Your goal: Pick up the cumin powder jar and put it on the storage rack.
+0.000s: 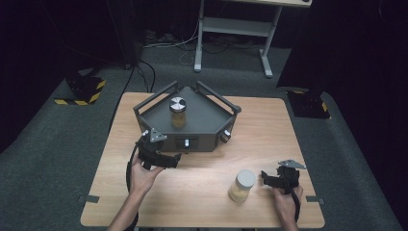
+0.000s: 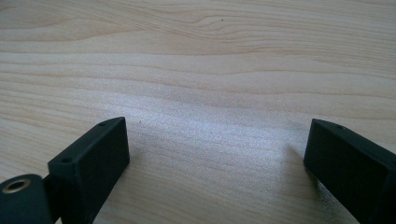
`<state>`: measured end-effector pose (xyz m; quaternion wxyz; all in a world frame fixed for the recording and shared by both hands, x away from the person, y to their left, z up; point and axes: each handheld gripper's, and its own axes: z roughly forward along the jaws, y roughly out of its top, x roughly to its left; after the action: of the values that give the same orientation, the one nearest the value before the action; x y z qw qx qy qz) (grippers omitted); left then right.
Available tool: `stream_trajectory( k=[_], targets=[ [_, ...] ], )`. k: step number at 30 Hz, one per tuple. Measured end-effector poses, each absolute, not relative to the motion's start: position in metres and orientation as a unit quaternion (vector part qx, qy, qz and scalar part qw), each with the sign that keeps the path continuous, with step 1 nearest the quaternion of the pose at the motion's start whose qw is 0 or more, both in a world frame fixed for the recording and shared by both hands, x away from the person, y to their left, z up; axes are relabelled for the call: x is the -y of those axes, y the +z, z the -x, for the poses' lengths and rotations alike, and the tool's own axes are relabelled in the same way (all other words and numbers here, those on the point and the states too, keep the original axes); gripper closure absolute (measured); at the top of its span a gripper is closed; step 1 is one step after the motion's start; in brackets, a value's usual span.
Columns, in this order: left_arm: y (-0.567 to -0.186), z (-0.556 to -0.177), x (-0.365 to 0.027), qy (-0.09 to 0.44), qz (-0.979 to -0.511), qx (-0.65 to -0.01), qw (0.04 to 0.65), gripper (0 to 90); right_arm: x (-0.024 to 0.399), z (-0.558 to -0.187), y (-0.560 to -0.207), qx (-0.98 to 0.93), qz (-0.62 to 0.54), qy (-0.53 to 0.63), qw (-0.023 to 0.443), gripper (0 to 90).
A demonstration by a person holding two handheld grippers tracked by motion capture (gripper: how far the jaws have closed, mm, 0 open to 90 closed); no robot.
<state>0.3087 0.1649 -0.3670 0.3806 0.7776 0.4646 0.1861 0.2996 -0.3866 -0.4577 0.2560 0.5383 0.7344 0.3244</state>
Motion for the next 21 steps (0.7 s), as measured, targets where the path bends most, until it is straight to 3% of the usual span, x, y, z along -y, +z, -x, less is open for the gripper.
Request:
stream_trajectory(
  k=[21],
  targets=[
    [-0.432, -0.302, -0.134, 0.191, -0.791, -0.471, 0.341, 0.4, 0.387, -0.300, -0.458, -0.734, -0.539, 0.324, 0.256, 6.0]
  ],
)
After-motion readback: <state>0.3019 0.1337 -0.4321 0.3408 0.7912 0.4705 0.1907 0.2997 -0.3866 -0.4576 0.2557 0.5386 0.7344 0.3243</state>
